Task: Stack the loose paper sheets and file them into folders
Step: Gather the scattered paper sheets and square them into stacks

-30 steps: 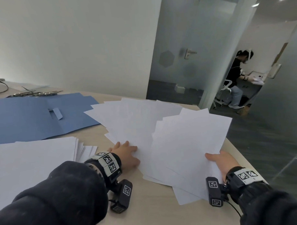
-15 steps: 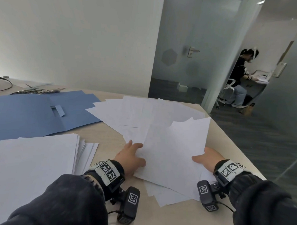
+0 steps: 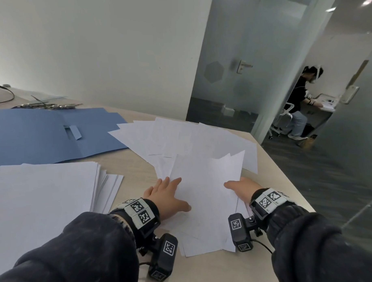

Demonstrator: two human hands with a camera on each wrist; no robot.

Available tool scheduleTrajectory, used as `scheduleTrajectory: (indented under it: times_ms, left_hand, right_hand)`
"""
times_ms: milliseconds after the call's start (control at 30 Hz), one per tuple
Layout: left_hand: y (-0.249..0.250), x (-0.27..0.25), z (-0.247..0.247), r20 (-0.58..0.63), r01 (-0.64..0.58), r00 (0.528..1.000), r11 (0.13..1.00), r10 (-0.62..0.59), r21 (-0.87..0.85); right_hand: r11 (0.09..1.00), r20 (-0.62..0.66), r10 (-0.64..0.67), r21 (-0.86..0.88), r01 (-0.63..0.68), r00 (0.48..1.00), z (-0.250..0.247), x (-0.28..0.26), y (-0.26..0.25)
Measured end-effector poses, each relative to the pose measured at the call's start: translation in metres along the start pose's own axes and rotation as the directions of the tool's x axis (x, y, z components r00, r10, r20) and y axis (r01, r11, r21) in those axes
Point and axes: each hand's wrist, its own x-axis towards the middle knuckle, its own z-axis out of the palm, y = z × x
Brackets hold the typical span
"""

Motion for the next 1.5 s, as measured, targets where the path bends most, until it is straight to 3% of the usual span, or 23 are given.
scheduleTrajectory:
  times_ms: [267,400,600,800,900,1000,1100,1233,1367,1500]
  left_hand:
    - [0.0,0.0,0.001,0.024,-0.002,1.0,1.0,0.002,0.007]
    - [0.001,0.0,0.0,0.028,-0.005,1.0,1.0,0.005,0.013]
    - [0.001,0.001,-0.002,0.03,-0.012,0.999,1.0,0.012,-0.002]
    - [0.001,-0.004,-0.004,0.017,-0.015,1.0,1.0,0.015,-0.018]
    - [0.002,-0.007,-0.006,-0.001,-0.007,1.0,0.999,0.007,-0.044]
    - [-0.001,-0.006,-0.008,-0.058,-0.012,0.998,0.965,-0.004,-0.263]
    - [-0.002,-0.006,-0.009,-0.184,-0.029,0.981,0.877,-0.068,-0.48]
    - [0.008,-0.011,-0.018,-0.222,0.02,0.96,0.834,-0.17,-0.551]
    - [0.029,-0.022,-0.036,-0.32,-0.083,0.942,0.856,-0.099,-0.511]
    - [0.049,-0.035,-0.048,-0.424,-0.262,0.906,0.779,-0.005,-0.569]
  right_hand:
    - [0.999,0.03,0.043,0.014,-0.044,0.999,0.002,-0.015,-0.023]
    - [0.975,0.118,0.056,0.209,-0.08,0.991,0.006,-0.028,-0.026]
    - [0.767,0.119,0.173,0.607,-0.209,0.978,0.002,-0.025,-0.009]
    - [0.854,0.162,0.163,0.471,-0.221,0.973,0.008,-0.038,0.006]
    - [0.924,0.136,0.089,0.36,-0.133,0.987,0.008,-0.037,0.015]
    - [0.948,0.089,-0.055,0.318,0.024,0.995,0.006,-0.026,0.034]
    - [0.904,-0.03,-0.135,0.405,0.135,0.99,-0.004,-0.049,0.036]
    - [0.81,-0.127,-0.198,0.538,0.235,0.972,-0.018,-0.064,0.043]
    - [0.736,-0.175,-0.237,0.61,0.294,0.956,-0.027,-0.074,0.04]
    - [0.643,-0.246,-0.29,0.666,0.379,0.925,-0.034,-0.086,0.031]
